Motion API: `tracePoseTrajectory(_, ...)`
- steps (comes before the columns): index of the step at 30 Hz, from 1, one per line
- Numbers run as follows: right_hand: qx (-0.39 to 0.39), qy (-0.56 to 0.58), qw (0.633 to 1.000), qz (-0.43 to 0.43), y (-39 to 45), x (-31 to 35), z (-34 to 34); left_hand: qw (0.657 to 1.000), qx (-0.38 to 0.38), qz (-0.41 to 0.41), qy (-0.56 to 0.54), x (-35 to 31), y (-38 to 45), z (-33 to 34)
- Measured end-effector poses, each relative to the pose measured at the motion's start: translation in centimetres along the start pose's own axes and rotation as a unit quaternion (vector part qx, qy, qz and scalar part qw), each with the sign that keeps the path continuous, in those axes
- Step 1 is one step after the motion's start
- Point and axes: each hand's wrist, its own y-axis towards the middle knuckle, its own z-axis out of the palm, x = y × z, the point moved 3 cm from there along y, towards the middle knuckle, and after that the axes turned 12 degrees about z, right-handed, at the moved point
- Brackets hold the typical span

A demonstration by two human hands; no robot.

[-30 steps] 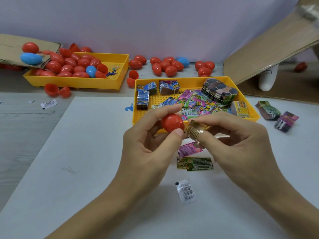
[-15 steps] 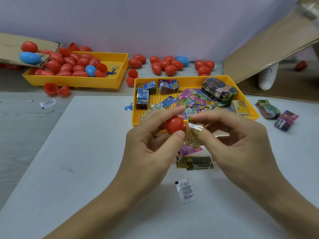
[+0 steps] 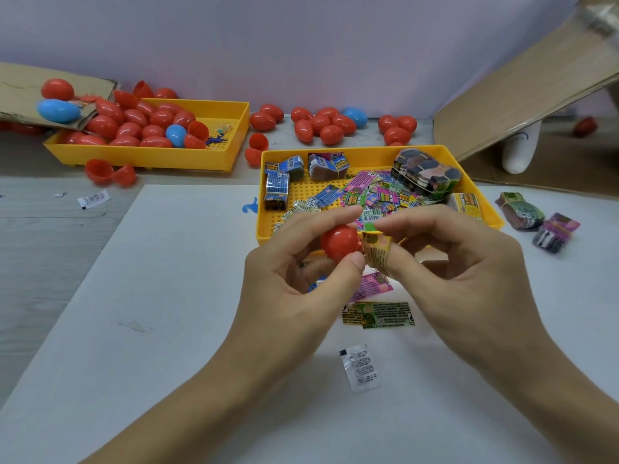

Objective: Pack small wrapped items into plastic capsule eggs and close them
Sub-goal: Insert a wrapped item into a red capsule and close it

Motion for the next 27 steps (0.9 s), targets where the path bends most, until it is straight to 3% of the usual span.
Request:
tracePoseTrajectory(11,0.0,0.032,0.999,-0.022,-0.18,0.6,-0.03,1.0,0.006,-0.021,-0.018,0.18,0.06,-0.04)
tracePoseTrajectory(27,0.006,-0.047,0.999,-0.026,0.12,0.69,-0.43,0.999,0.006,-0.025,-0.038,0.69,-0.01,-0.29)
